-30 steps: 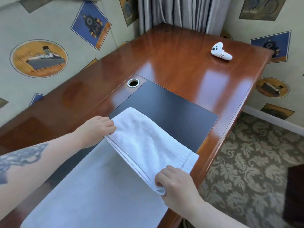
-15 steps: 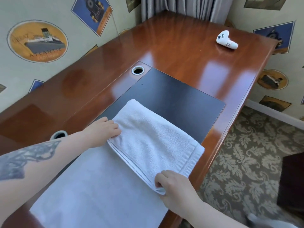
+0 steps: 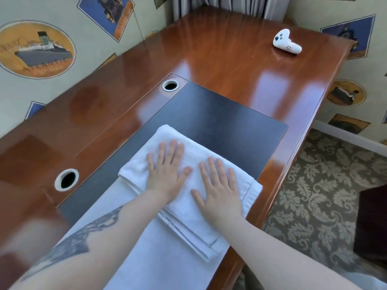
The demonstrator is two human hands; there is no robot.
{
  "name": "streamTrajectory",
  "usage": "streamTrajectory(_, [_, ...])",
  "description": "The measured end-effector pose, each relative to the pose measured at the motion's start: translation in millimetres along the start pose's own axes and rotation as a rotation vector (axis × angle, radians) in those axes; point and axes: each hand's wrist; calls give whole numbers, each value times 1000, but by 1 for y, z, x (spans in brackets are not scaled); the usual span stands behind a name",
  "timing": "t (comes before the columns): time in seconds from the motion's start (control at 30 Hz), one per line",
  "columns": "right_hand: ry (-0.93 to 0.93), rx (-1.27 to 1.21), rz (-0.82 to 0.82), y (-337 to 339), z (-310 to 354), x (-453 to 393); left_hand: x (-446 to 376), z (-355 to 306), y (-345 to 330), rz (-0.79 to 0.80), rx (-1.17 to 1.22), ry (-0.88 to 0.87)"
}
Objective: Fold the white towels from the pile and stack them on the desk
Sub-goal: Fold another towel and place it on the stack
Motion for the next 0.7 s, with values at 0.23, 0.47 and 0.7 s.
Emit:
streamTrajectory(0.23, [-181,-31,-54,-3,-47,35,-18,47,17,-13,-68,38])
streamTrajectory(0.47, [-289,-460,190,42,-89,-13,-86,8,79,270,-415,-489])
streamTrajectory(0.7, [-294,-589,465,65,-100,-35,-111,-28,98,402,-796,-468])
Point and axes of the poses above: each hand's wrist, its own x-axis away from the middle knuckle, its own y-axis out of the back of the hand, z = x × y, and after that the axes turned 8 degrees about x, right-handed
